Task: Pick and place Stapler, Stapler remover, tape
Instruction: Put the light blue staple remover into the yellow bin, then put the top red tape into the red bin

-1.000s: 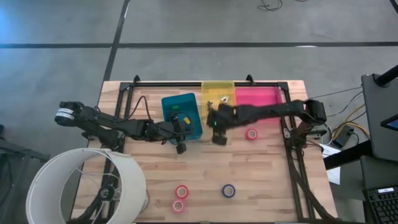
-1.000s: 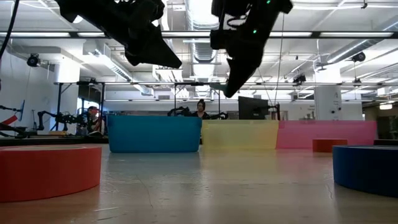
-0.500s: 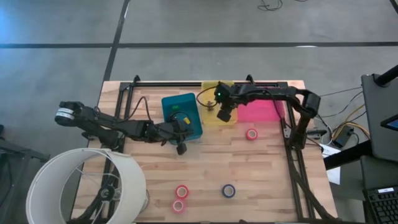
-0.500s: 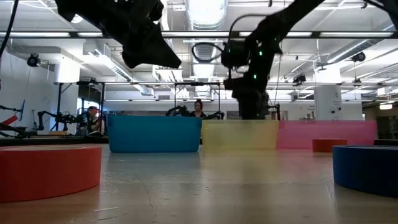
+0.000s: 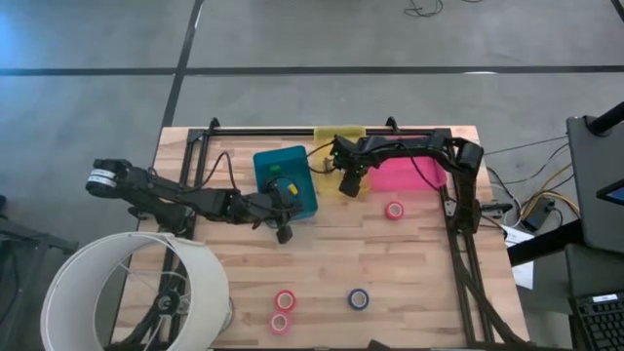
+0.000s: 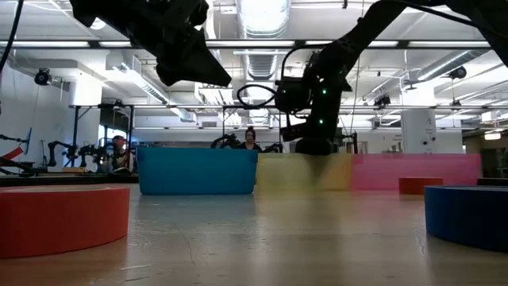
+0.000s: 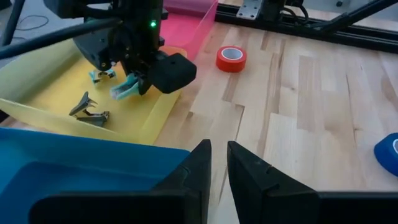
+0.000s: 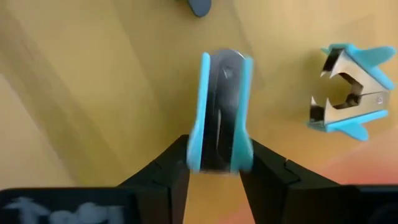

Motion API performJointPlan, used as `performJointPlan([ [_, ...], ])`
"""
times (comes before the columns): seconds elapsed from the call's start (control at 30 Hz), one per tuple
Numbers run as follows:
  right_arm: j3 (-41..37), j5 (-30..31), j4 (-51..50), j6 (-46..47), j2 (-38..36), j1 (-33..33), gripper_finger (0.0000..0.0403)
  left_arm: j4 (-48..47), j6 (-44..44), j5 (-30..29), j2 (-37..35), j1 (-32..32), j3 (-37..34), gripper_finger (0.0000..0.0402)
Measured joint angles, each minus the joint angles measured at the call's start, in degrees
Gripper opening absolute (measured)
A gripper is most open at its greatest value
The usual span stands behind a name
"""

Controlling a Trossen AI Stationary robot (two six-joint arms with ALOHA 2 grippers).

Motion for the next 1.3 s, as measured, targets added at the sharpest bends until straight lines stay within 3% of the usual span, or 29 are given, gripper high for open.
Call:
performJointPlan([
  [0.43, 0.98, 0.31, -3.58, 4.44, -8.2, 2.0, 0.0179, 0.02, 8.43, -0.02, 0.0, 0.0, 0.0, 0.0053],
  [0.8, -0.75, 0.32, -13.03, 20.41, -18.09, 15.49, 0.0164, 0.26, 14.77, -0.02, 0.0, 0.07, 0.48, 0.0053],
  [1.07, -10.54, 0.35, -14.97, 36.13, -23.72, 24.66, 0.0171, 0.12, 13.83, -0.02, -0.02, 0.07, 0.63, 0.0053],
  [1.3, -22.35, 0.35, -14.81, 46.1, -26.31, 26.29, 0.0178, 0.72, 12.99, -0.02, -0.02, 0.07, 0.63, 0.0053],
])
